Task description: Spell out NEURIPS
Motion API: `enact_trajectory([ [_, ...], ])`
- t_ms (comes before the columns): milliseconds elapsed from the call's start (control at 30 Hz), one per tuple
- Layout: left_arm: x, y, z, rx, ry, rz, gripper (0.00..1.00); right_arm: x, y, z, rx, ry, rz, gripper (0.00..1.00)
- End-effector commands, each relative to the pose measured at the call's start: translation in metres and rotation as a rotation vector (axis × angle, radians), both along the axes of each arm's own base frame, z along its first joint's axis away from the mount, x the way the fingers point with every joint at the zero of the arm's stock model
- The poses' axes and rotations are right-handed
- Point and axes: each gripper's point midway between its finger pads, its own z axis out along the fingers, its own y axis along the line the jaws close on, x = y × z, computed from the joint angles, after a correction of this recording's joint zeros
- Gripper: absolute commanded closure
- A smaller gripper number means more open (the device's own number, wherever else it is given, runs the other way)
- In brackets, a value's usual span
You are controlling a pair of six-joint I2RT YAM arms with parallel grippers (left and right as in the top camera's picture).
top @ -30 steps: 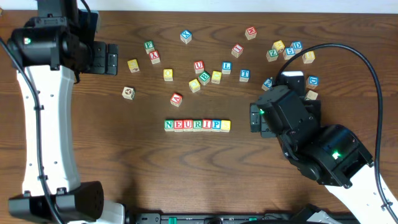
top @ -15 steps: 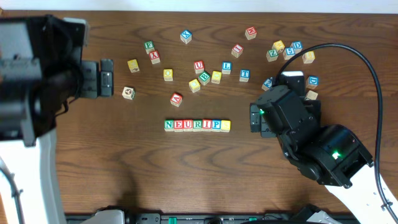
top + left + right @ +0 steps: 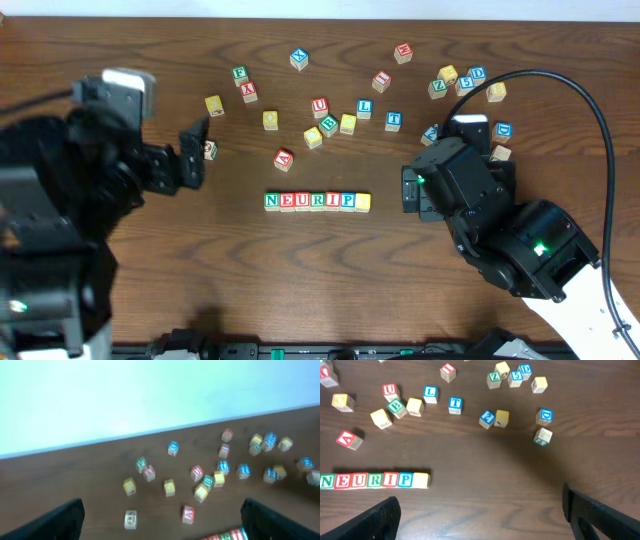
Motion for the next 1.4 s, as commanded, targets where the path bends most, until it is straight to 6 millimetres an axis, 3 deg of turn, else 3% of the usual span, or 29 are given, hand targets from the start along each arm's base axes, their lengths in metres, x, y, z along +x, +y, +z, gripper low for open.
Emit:
enact_trajectory([
  [0, -0.004, -0.013, -0.021, -0.027, -0.075, -0.069, 0.02, 0.0, -0.004, 0.003, -0.012, -0.012, -0.005, 0.01],
  [367, -0.025, -0.015, -0.077, -0.001, -0.411, -0.083, 0.02, 0.0, -0.004, 0.003, -0.012, -0.012, -0.005, 0.01],
  [667, -0.045, -0.009, -0.108, 0.032, -0.641, -0.056, 0.02, 0.0, -0.004, 0.003, -0.012, -0.012, -0.005, 0.01],
  [1133, -0.057, 0.008, -0.14, 0.07, -0.734, 0.031, 0.02, 0.0, -0.004, 0.003, -0.011, -0.012, -0.005, 0.01],
  [1367, -0.047, 0.01, -0.18, 0.05, -0.57, 0.033, 0.02, 0.0, -0.004, 0.003, -0.012, -0.012, -0.005, 0.01],
])
